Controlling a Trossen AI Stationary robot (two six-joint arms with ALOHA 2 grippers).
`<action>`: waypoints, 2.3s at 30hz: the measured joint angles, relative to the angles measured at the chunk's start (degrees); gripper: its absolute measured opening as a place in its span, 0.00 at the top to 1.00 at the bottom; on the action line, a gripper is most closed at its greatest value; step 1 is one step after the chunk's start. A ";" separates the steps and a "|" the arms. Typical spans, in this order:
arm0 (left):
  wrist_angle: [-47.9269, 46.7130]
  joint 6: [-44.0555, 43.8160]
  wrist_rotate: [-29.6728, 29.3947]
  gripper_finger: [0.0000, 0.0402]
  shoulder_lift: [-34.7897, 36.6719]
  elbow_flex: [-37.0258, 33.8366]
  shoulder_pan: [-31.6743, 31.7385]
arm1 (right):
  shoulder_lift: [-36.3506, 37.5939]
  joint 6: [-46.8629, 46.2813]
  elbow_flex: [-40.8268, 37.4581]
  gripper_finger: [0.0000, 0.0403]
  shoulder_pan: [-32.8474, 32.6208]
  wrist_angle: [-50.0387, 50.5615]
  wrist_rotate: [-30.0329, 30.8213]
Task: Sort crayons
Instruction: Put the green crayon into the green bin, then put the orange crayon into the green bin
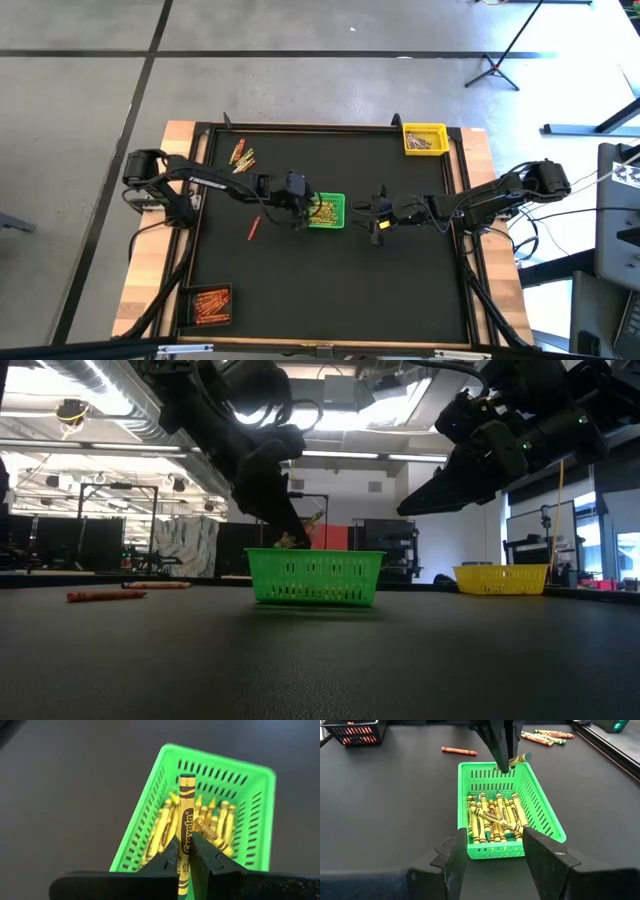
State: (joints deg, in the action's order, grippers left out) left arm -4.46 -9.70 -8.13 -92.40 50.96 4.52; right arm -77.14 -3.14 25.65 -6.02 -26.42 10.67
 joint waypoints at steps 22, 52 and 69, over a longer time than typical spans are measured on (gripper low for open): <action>-0.37 8.40 3.33 0.99 0.33 0.00 -3.44 | 0.00 -0.01 0.00 0.53 0.00 -0.02 0.01; -0.19 10.91 -2.70 0.88 -0.20 -0.07 -5.26 | 0.00 0.00 0.00 0.53 0.00 -0.02 0.00; -21.55 -3.89 -4.68 0.73 18.08 0.98 -9.08 | 0.00 0.00 0.00 0.53 0.04 0.46 -0.02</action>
State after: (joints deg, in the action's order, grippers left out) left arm -26.01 -13.59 -12.81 -74.32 51.94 -4.56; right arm -77.14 -3.14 25.65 -5.98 -25.96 10.65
